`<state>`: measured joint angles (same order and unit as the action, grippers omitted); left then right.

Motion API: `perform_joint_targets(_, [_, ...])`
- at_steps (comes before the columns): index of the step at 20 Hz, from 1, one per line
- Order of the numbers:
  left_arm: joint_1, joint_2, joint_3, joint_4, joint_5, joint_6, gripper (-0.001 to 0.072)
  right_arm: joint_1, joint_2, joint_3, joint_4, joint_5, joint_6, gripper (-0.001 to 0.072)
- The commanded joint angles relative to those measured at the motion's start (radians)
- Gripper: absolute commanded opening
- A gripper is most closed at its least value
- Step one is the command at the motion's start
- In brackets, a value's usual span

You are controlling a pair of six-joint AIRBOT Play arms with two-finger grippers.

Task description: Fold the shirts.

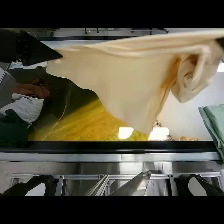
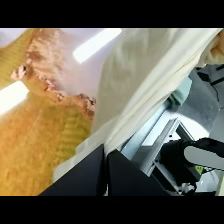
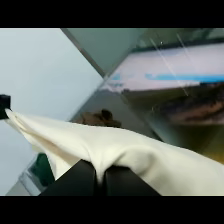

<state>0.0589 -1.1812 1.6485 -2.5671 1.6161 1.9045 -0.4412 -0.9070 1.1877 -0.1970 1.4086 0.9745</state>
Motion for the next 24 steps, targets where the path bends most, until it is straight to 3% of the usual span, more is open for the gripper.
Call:
perform_joint_targets(1, [0.006,0.016,-0.193,0.003,-0.010,0.057,0.0016,0.154,-0.055,-0.091,-0.211,0.003,0.029,0.0019])
perform_joint_targets(6, [0.006,-0.058,-0.623,0.010,-0.136,0.219,0.0016,0.316,-0.281,-0.311,-0.238,-0.188,0.007,0.0019])
perform_joint_targets(9, [0.009,-0.236,-0.657,0.008,-0.242,0.283,0.0014,0.319,-0.465,-0.305,-0.238,-0.280,-0.047,0.0019])
perform_joint_targets(10, [0.021,-0.296,-0.613,0.002,-0.245,0.284,0.0017,0.298,-0.506,-0.275,-0.238,-0.277,-0.047,0.0065])
perform_joint_targets(11, [0.037,-0.352,-0.545,-0.004,-0.221,0.275,0.0218,0.266,-0.532,-0.234,-0.238,-0.257,-0.047,0.0377])
perform_joint_targets(12, [0.056,-0.398,-0.473,-0.002,-0.188,0.236,0.0570,0.228,-0.536,-0.200,-0.242,-0.228,-0.047,0.0554])
perform_joint_targets(13, [0.077,-0.432,-0.412,0.000,-0.154,0.191,0.0720,0.188,-0.531,-0.170,-0.262,-0.197,-0.035,0.0553])
perform_joint_targets(16, [0.122,-0.491,-0.310,0.003,-0.035,0.142,0.0719,0.063,-0.510,-0.156,-0.420,-0.142,0.048,0.0552])
perform_joint_targets(18, [0.130,-0.492,-0.334,0.014,-0.028,0.136,0.0719,0.010,-0.510,-0.188,-0.558,-0.138,0.090,0.0552])
perform_joint_targets(24, [0.081,-0.493,-0.570,0.079,-0.293,0.136,0.0718,0.047,-0.536,-0.372,-0.508,-0.303,0.072,0.0550])
